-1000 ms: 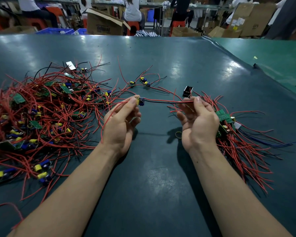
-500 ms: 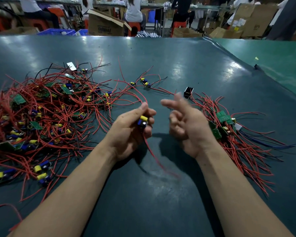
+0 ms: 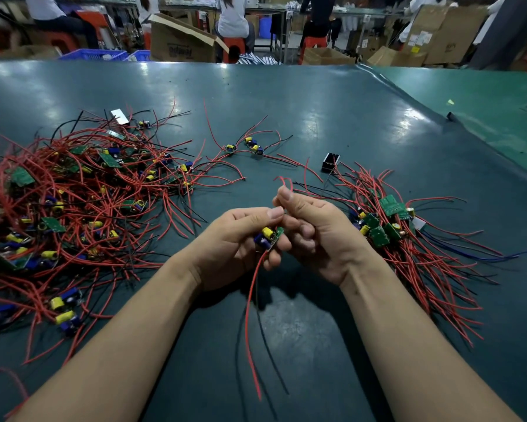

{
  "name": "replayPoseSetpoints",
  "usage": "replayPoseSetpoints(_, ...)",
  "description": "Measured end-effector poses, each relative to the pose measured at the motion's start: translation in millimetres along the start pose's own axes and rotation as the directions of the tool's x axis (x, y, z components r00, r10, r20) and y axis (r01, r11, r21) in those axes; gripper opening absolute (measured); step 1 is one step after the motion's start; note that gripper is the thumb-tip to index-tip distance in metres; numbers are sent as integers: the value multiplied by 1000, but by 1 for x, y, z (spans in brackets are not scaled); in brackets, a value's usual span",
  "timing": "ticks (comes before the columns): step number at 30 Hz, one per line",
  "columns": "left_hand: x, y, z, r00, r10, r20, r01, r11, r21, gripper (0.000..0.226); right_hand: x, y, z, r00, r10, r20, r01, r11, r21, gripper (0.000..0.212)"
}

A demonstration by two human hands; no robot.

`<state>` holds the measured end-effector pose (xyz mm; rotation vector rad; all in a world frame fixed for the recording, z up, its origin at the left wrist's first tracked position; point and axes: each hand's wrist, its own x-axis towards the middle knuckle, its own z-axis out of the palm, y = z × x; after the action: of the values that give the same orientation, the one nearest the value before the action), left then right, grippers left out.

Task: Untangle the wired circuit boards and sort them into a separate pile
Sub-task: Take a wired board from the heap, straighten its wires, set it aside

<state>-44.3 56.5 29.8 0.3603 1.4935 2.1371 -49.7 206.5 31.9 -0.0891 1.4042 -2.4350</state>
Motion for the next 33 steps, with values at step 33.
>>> replayPoseSetpoints(33, 4, 0, 1, 988, -27, -155, 38, 997, 68, 24, 9, 4, -2, 885, -371, -281, 256, 893, -372, 36)
